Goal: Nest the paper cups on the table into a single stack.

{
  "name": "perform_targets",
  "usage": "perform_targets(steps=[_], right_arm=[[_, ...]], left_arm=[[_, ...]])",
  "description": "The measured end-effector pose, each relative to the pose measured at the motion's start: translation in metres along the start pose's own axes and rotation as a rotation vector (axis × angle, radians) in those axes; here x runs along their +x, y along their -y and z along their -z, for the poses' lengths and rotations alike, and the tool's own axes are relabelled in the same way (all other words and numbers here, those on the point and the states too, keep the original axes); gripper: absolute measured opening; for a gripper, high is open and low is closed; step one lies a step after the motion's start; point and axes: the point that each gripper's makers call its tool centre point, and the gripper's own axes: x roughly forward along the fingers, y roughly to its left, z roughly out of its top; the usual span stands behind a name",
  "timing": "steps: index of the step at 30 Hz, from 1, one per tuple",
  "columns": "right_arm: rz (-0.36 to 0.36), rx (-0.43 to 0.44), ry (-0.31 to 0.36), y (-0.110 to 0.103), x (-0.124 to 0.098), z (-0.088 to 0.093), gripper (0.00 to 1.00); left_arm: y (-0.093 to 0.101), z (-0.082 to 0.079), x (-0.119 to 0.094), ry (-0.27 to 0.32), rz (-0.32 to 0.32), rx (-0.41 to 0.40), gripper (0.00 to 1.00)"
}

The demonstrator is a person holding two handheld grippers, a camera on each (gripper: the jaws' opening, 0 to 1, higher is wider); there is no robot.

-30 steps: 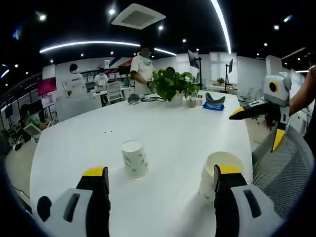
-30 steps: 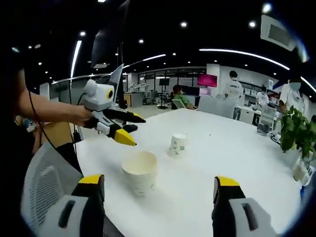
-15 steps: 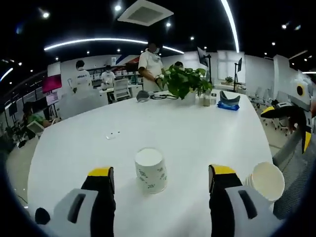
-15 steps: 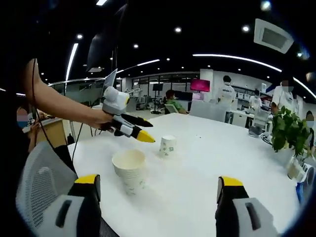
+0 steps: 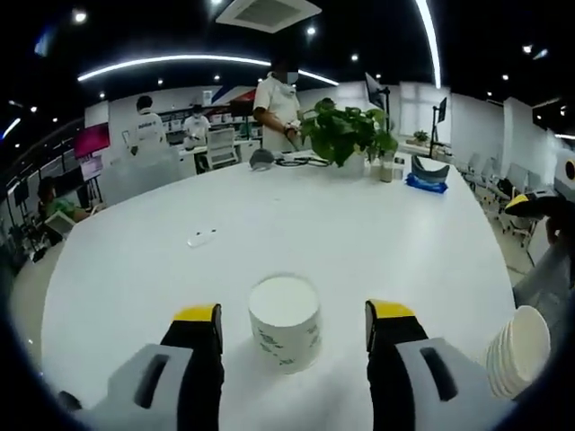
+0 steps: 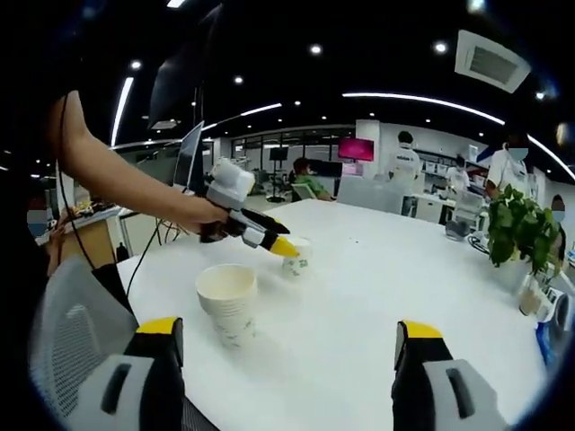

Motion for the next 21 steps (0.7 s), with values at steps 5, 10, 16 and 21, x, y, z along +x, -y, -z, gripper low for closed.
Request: perform_targets(steps=[5,10,16,21], right_arm=[[0.017,0.016,0.002,0.004,-0.001,0.000,0.99],[0.022,0.032,-0.001,0.006,-0.001,0.000,0.99],[0.019,0.031,-0.010,0.005,0.000,0.002,0.99],[0.019,0.037,-0.016,0.006,0.000,0.003,0.99]], left_arm=[[-0.008,0.004,0.008,-0.033,0.001,-0.005,0.55],[-0.007,-0.003,0.012,-0.037,0.005,0.010,0.48],[-0.006,0.000,0.017,-0.057,0.024,0.026,0.43],[-0.002,-0.001,0.022,-0.059,0.036,0.029,0.41]])
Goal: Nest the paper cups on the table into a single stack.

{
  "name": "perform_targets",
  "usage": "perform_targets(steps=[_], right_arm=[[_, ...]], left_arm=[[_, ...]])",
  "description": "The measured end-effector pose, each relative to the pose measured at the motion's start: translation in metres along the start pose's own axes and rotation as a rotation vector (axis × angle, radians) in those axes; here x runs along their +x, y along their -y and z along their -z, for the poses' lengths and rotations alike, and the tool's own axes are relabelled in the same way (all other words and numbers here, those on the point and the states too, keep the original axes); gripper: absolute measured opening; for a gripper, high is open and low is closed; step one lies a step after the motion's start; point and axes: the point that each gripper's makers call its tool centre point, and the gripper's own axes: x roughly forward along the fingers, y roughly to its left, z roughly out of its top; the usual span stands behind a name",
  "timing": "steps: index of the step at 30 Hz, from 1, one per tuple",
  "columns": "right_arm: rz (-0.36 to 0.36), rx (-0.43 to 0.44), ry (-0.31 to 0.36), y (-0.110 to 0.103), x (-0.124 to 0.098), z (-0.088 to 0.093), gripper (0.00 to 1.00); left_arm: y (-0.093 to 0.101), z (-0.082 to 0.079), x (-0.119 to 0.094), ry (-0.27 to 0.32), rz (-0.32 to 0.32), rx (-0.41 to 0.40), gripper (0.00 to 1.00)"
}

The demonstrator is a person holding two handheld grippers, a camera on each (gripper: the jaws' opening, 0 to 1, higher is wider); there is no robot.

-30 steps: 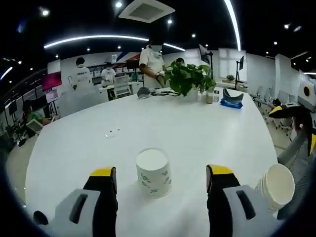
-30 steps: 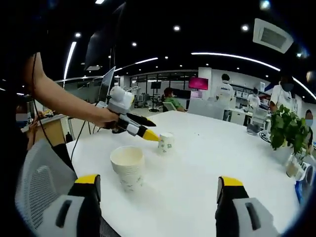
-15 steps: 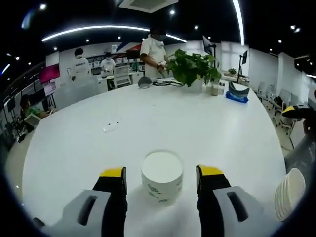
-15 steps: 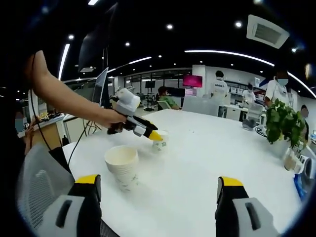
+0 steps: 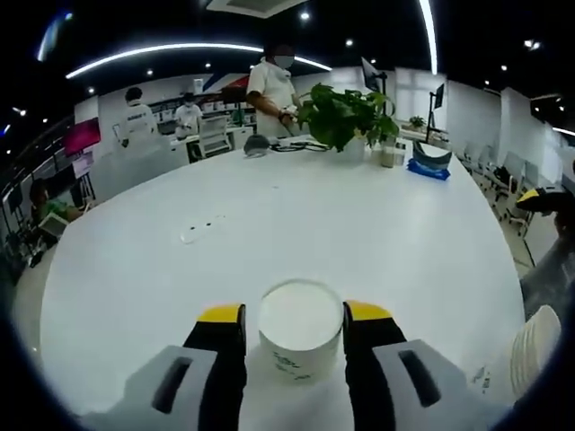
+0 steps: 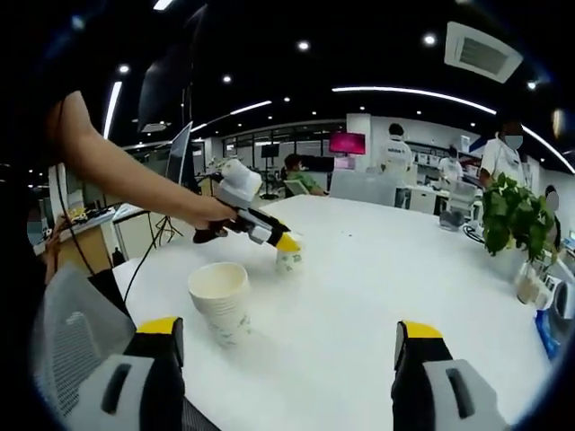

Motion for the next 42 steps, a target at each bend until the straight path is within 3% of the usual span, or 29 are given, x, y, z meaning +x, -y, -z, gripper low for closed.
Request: perform_targets(steps=[5,13,18,25,35,42], right_arm=[[0.000,-0.004,-0.006,0.000,0.000,0.001,0.99],[-0.013,-0.005,0.006,-0.002,0.000,-0.001,0.98],[-0.020,0.001,0.028,-0.003,-0.002,-0.005,0.97],[-0.036,0.003,0.041,-0.005,-0.002,-0.009,0.97],[-0.062,-0.007,0.054,-0.011,-0.003,-0.016,0.93],[-0.097,-0.027,0.080,-0.023,0.004,-0.031,0.84]], left_arm=[[0.002,0.002,0.005,-0.007,0.009,0.008,0.38],[0.009,-0.005,-0.005,-0.010,-0.015,0.062,0.37],[0.019,-0.024,-0.028,0.047,0.001,-0.058,0.36],[0.026,-0.029,-0.059,0.041,0.008,-0.052,0.36],[0.040,-0.051,-0.098,0.092,0.011,-0.085,0.36],[0.072,-0.078,-0.131,0.139,0.040,-0.115,0.36]])
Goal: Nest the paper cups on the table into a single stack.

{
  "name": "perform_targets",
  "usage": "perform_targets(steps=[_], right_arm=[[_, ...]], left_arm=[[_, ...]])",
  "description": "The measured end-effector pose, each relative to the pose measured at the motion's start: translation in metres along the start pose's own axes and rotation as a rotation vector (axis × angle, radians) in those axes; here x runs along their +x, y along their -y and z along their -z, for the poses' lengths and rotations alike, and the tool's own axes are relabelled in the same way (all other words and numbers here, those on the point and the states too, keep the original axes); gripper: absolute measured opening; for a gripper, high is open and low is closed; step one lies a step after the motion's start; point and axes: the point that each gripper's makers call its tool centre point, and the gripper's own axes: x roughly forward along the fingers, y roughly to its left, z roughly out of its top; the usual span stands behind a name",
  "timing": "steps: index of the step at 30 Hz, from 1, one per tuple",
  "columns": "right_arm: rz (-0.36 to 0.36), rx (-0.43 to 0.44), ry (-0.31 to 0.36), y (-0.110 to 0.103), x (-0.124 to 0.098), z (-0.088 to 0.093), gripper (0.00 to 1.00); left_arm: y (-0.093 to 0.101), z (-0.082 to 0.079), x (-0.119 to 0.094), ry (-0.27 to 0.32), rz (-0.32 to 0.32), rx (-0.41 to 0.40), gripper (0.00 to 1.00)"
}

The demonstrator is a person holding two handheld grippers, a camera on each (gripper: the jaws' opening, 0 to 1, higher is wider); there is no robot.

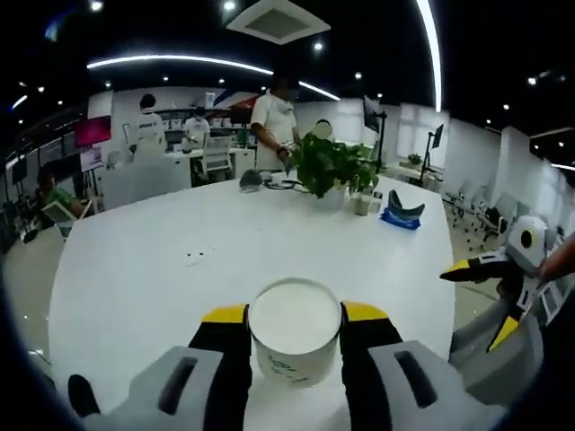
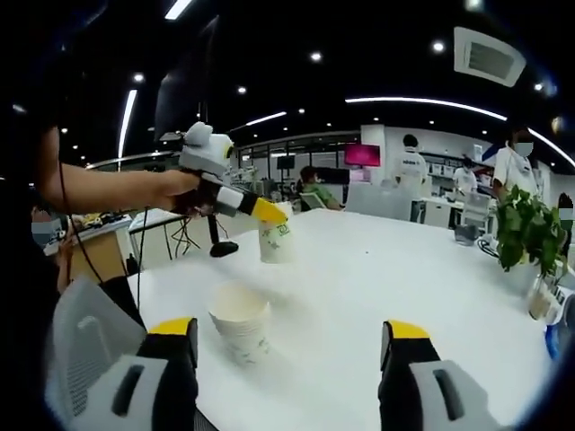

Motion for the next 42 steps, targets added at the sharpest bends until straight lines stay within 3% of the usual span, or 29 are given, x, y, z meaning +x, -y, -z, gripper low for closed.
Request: perform_targets(steps=[4,9,12,17,28,32,37,42], right_arm=[[-0.035,0.004,0.019,-0.008,0.006,-0.008,0.82],[-0.065,-0.012,0.032,-0.016,0.010,-0.015,0.76],[-0.083,-0.049,0.037,-0.020,0.013,-0.019,0.68],[-0.135,-0.071,0.036,-0.030,0.020,-0.023,0.66],[-0.238,-0.050,0.042,-0.049,0.032,-0.029,0.59],[-0.273,-0.035,0.045,-0.057,0.033,-0.031,0.56],[-0.313,-0.035,0.055,-0.065,0.032,-0.035,0.52],[-0.330,0.001,0.068,-0.064,0.024,-0.038,0.46]], left_arm=[[0.020,-0.012,-0.014,0.024,0.016,-0.008,0.36],[0.035,-0.015,-0.026,0.034,0.033,-0.009,0.36],[0.041,-0.014,-0.031,0.036,0.040,-0.006,0.36],[0.054,-0.014,-0.039,0.058,0.062,-0.008,0.36],[0.081,-0.014,-0.049,0.095,0.120,0.002,0.36],[0.090,-0.016,-0.054,0.139,0.160,-0.033,0.36],[0.097,-0.011,-0.058,0.154,0.184,-0.015,0.36],[0.104,-0.005,-0.062,0.169,0.235,-0.050,0.36]])
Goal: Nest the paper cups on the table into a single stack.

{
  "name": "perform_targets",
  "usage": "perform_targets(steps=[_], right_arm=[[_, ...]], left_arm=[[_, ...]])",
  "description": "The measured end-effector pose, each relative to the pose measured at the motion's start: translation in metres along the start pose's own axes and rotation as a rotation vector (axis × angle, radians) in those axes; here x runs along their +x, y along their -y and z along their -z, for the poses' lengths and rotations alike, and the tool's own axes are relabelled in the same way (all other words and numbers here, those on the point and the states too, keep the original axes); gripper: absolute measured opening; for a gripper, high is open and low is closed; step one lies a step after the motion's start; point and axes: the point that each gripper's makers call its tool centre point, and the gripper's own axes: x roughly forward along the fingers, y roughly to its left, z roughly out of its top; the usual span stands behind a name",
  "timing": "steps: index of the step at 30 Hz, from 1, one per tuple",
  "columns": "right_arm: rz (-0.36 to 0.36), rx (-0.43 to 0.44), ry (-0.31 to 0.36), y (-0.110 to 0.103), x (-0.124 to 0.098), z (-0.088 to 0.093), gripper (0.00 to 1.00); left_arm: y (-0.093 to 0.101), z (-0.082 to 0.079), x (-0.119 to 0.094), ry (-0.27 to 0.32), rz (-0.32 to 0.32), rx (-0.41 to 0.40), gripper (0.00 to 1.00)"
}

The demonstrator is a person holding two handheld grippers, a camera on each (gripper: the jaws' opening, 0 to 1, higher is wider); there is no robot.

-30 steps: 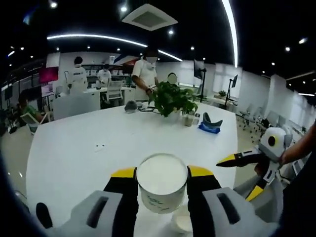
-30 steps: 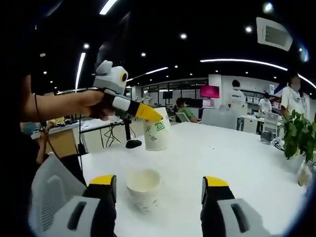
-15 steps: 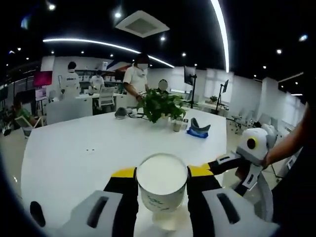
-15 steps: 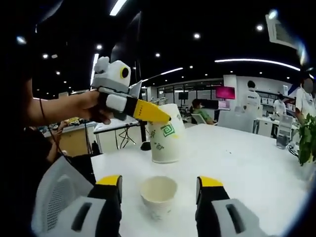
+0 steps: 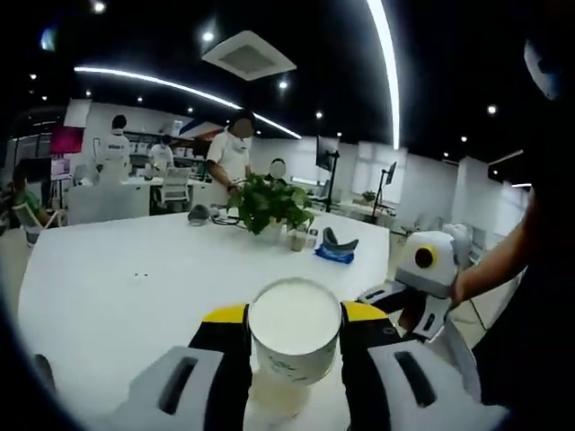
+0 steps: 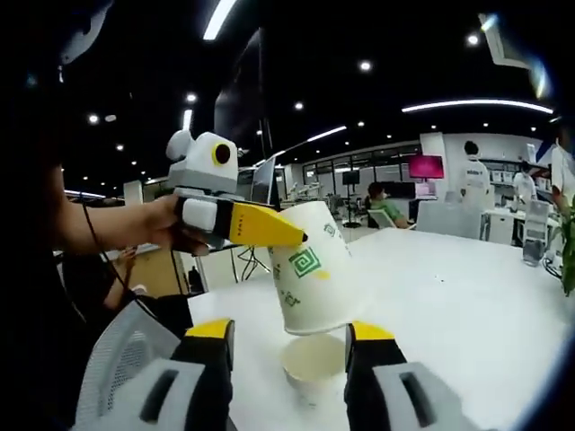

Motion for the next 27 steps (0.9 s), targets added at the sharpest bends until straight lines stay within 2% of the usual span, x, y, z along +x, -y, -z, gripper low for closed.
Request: perform_targets(steps=[5,8,19,22,27], right_arm=[[-0.009,0.054,0.006,0.002,-0.011,0.005,0.43],[0.001,0.087,0.019,0.006,-0.016,0.004,0.39],[-0.027,0.211,0.104,0.010,-0.024,-0.018,0.31],[-0.043,0.307,0.154,0.010,-0.024,-0.032,0.24],[-0.055,0.305,0.175,0.003,-0.020,-0.045,0.17]], left_arm=[[0.006,0.020,-0.001,-0.062,0.041,0.010,0.36],[0.009,0.030,-0.002,-0.101,0.071,-0.021,0.36],[0.010,0.057,-0.009,-0.166,0.134,-0.044,0.36],[0.014,0.063,-0.011,-0.183,0.151,-0.035,0.36],[0.022,0.066,-0.012,-0.186,0.183,-0.030,0.35]])
